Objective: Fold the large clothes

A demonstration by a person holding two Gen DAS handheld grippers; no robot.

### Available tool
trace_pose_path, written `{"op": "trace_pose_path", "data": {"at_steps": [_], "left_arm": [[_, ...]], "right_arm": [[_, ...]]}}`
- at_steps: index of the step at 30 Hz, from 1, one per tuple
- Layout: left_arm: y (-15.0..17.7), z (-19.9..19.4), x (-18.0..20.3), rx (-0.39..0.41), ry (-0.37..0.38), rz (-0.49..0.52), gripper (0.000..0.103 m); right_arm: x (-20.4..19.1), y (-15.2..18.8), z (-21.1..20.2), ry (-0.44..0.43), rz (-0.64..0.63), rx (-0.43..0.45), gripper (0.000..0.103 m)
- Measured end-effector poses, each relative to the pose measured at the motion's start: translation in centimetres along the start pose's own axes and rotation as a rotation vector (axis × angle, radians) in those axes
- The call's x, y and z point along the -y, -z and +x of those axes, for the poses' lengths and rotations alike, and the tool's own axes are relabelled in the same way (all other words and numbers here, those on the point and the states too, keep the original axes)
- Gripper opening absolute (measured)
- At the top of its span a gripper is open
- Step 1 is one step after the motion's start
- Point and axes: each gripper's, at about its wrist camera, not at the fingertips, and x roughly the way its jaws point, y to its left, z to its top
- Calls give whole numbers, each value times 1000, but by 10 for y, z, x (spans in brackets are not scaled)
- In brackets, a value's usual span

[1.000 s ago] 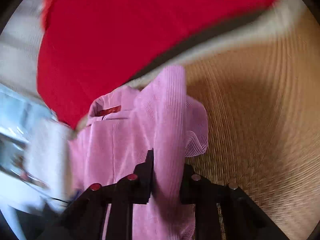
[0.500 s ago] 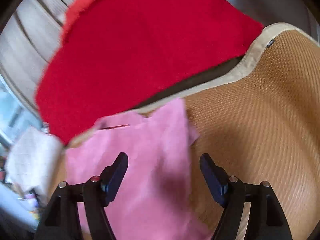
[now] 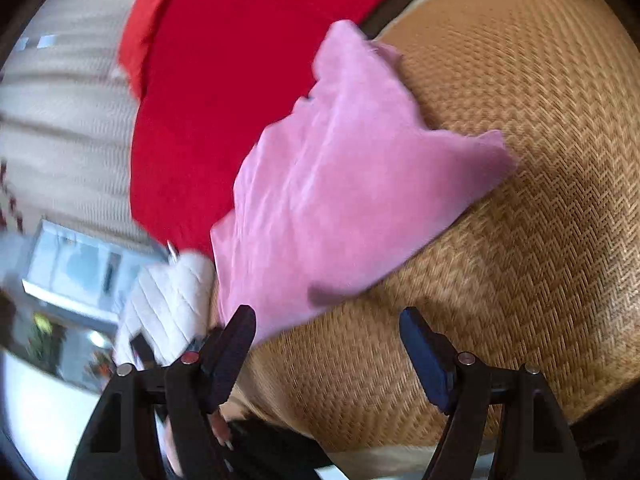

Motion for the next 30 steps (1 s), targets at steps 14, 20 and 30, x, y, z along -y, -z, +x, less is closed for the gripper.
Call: {"op": "trace_pose_path", "data": {"at_steps": [14,20,30], "left_arm": [[-3,8,104,51,80,285,98],[-4,22,104,30,70,303,98],[-17,35,93,22,84,256,98]], "right_arm": [[-6,-30,27,14,84,129,78],[-18,-36,32,76,1,142,77],[-32,-43,56,134,-65,154,77]]}}
